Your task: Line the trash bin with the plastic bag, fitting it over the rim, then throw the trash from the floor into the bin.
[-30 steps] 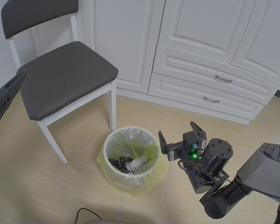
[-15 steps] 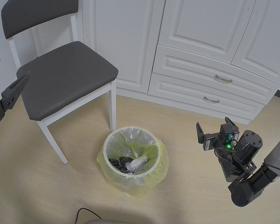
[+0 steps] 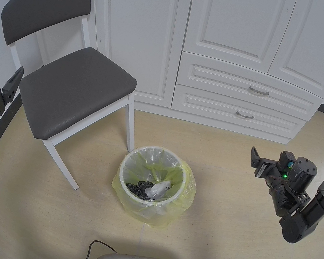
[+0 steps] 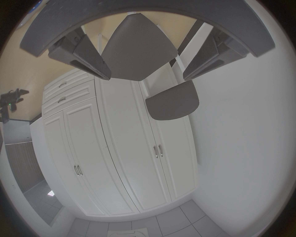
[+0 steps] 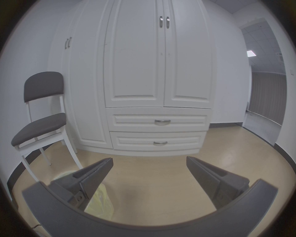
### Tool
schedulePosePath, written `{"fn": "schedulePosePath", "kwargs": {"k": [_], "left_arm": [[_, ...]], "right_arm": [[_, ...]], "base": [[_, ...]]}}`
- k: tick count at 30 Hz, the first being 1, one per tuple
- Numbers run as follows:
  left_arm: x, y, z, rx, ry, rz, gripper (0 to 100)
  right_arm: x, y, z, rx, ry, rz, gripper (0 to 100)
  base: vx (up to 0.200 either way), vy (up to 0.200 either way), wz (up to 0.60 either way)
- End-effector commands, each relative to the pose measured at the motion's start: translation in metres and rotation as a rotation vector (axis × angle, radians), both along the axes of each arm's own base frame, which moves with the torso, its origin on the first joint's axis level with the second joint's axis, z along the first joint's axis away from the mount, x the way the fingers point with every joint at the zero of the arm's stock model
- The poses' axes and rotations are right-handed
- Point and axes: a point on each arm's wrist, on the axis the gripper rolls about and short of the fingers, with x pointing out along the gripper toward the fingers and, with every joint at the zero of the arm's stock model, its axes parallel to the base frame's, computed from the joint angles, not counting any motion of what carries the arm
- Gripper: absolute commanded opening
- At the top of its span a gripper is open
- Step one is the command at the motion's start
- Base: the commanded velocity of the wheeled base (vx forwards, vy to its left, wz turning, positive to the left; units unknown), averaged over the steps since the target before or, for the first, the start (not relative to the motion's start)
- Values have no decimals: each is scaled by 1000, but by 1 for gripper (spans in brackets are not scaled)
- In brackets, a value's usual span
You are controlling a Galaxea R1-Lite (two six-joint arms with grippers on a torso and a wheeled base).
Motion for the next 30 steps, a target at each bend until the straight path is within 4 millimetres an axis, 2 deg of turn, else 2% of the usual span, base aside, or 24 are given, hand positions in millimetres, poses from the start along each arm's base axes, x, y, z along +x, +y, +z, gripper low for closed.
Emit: {"fn": "schedulePosePath", "kwargs": {"k": [1, 4, 7, 9, 10, 14, 18, 22, 26, 27, 28, 30], "left_arm": [[6, 1, -6, 1, 14, 10, 100], [5, 1, -10, -3, 29, 4, 100], [6, 1, -12, -2, 41, 0, 100], [8, 0, -13, 2, 45, -11, 100], [10, -1, -15, 12, 53, -39, 100], [-2, -2, -33, 28, 109, -90, 100], [-11, -1, -40, -21, 127, -111, 100], [-18, 2, -56, -147, 180, -126, 100], [-24, 5, -66, -199, 211, -114, 100], [-28, 6, -70, -217, 223, -114, 100], [-28, 6, -70, -217, 223, -114, 100], [-34, 6, -74, -243, 228, -120, 100]], "right_arm": [[-44, -16, 27, 49, -42, -59, 100], [-59, -20, 38, 66, -72, -76, 100], [-68, -22, 38, 86, -66, -94, 100], [-74, -24, 35, 121, -52, -108, 100], [-80, -25, 27, 165, -22, -122, 100], [-91, -26, 13, 239, 33, -128, 100], [-93, -30, 11, 239, 39, -147, 100], [-107, -29, 13, 234, 36, -191, 100], [-125, -26, 22, 254, 4, -175, 100], [-139, -25, 25, 253, 0, -150, 100], [-139, -25, 25, 253, 0, -150, 100], [-159, -26, 26, 224, 6, -119, 100]], "base": [[0, 0, 0], [0, 0, 0], [0, 0, 0], [0, 0, 0], [0, 0, 0], [0, 0, 0], [0, 0, 0], [0, 0, 0], [0, 0, 0], [0, 0, 0], [0, 0, 0], [0, 0, 0]]}}
